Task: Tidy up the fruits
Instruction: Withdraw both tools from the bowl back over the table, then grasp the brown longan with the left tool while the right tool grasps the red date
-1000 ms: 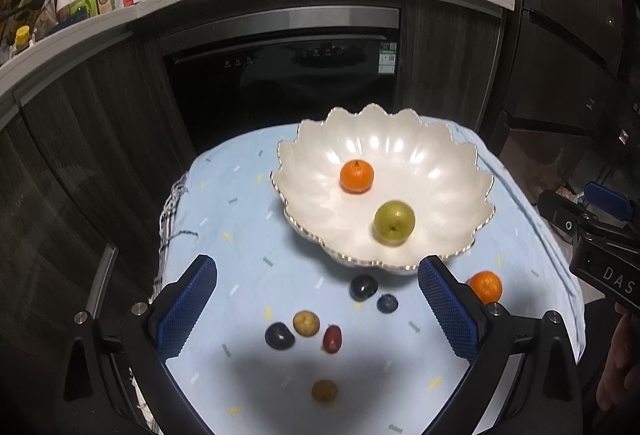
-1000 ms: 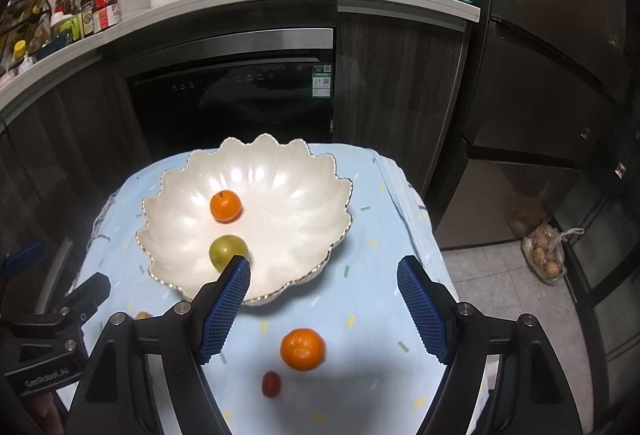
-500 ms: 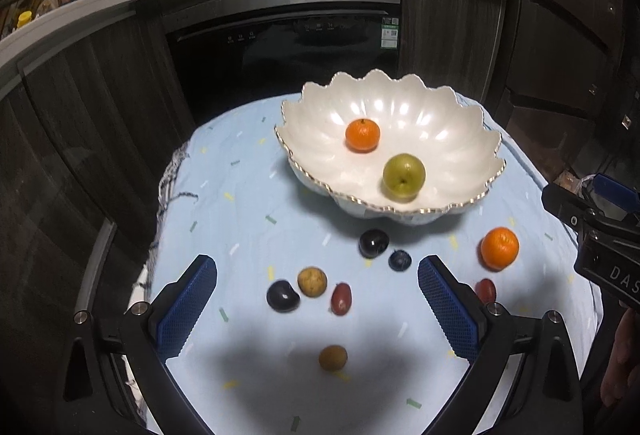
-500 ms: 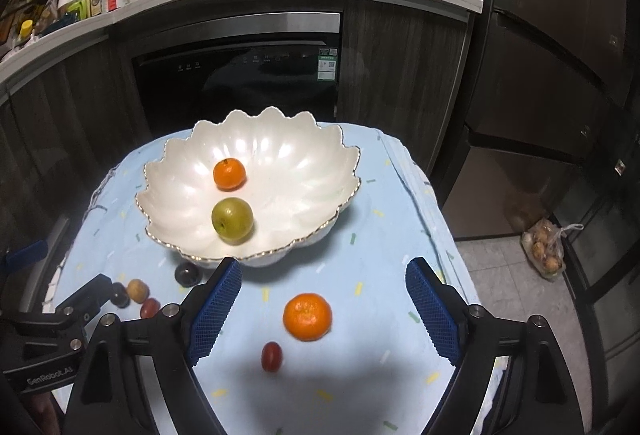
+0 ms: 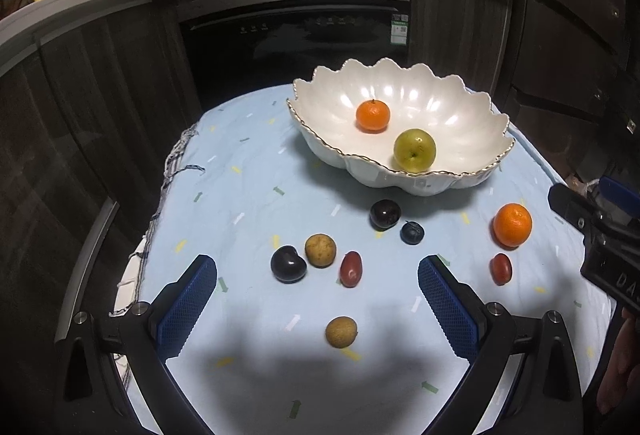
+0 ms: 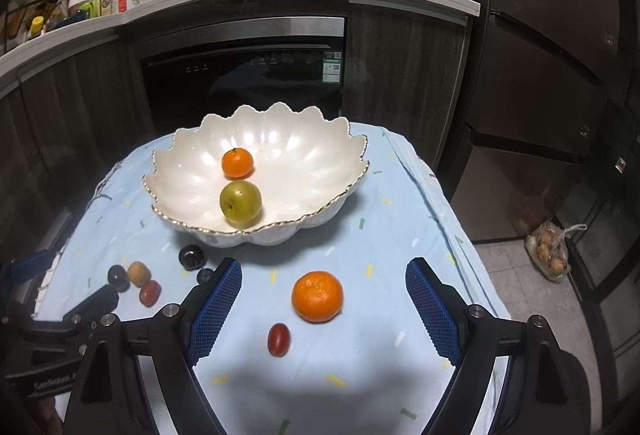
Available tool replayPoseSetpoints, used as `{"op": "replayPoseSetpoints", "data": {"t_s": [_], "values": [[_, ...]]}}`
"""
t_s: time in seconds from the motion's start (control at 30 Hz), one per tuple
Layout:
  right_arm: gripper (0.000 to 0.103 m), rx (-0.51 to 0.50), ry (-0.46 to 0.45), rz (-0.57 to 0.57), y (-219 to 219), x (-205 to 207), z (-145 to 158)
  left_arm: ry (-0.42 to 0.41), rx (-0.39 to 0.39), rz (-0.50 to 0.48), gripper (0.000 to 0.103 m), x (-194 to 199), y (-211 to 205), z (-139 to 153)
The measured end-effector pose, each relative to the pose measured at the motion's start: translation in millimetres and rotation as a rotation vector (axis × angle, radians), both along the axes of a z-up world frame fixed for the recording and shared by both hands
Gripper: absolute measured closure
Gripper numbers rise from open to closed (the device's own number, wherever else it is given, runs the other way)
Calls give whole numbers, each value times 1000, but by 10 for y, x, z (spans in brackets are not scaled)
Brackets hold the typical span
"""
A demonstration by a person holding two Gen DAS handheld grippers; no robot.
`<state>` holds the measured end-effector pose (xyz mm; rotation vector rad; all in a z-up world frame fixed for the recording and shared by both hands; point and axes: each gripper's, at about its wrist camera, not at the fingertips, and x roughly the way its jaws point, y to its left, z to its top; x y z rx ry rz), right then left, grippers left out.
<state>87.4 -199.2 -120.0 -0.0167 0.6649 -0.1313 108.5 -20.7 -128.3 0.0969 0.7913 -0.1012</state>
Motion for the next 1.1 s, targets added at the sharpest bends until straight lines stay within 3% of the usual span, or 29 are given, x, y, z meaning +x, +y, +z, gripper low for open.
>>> {"op": "replayPoseSetpoints", "data": {"t_s": [0.17,0.6,0.73,1.0,1.1], "values": [[18,2,-1,14,48,-52,-93,-44,11,9,0,-91,27,-42],[18,-32,12,58,141,-109,-326,-44,56,-13,2,-189,-27,-319],[20,-16,32,57,126,-77,-397,-35,68,-23,12,-190,-68,-385],[36,-4,72,83,187,-6,-522,-7,67,-50,29,-171,-115,-491],[44,-8,87,98,228,3,-571,16,58,-60,41,-155,-126,-546]]}}
